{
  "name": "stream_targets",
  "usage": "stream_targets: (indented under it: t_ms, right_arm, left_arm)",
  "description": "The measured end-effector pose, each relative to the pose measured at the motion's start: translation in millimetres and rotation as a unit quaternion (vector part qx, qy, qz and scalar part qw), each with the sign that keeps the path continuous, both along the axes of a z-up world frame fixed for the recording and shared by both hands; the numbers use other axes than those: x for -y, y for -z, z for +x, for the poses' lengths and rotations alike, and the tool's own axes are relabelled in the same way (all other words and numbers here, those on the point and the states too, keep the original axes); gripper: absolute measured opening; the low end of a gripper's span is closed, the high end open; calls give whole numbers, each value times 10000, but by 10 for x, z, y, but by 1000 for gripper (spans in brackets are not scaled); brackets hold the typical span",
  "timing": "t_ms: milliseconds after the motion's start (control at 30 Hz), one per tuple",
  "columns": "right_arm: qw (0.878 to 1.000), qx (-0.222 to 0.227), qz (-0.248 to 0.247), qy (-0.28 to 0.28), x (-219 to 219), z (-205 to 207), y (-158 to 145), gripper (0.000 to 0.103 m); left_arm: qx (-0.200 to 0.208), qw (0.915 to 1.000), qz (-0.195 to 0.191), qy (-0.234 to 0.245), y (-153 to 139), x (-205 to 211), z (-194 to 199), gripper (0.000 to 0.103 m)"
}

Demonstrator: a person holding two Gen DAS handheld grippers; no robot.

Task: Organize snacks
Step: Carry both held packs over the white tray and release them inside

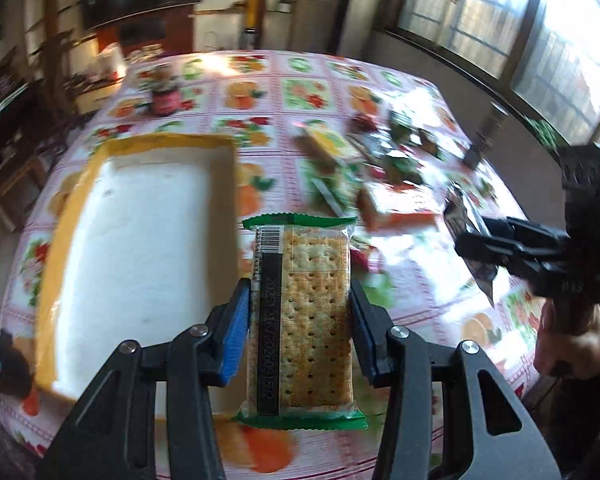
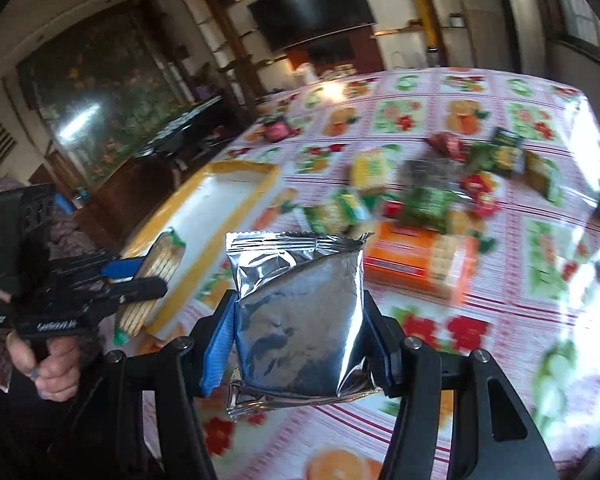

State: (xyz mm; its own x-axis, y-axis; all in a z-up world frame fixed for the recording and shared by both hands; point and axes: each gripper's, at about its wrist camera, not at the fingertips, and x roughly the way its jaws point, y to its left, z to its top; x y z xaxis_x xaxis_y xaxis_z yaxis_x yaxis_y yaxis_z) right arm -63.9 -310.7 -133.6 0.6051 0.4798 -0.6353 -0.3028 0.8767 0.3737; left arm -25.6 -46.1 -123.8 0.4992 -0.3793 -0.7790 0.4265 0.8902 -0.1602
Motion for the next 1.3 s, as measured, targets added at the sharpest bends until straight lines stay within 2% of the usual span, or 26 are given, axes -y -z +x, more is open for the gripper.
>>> stream_targets:
  t_ms: [133,233,467,667,900,1067,1200,1300]
  right_arm:
    - [9988,-6,152,-467,-413,171,-7,58]
    - [9970,6,221,-736,-709,310,-20,58]
    - [9897,-7,426,-1368,-1430,714,-91,58]
    - [9865,-279,11,-1616,-1978,1079,151,58]
    - [9801,-515,-878,-1701,-2287,1191,445,58]
    - [9760,-369,-1374,-1649,-2349,1148,463,60]
    - [9780,-338,-1312,-1584,-2311,1154,433,62]
    - [9842,-194,-981,-1459,-2197,1117,306,66]
  left_arm:
    - [-40,9987,12,-510,56,-420,116,48]
    - [-93,9973,55,-720,143,-615,154,48]
    - [-217,9940,219,-1053,290,-846,294,48]
    - [-395,9896,467,-1300,460,-1005,423,48]
    - [-661,9852,715,-1407,656,-1073,551,48]
    - [-560,9824,997,-1478,693,-1068,566,49]
    - [-506,9788,1211,-1575,722,-1072,598,49]
    - [-506,9768,1253,-1662,728,-1118,630,49]
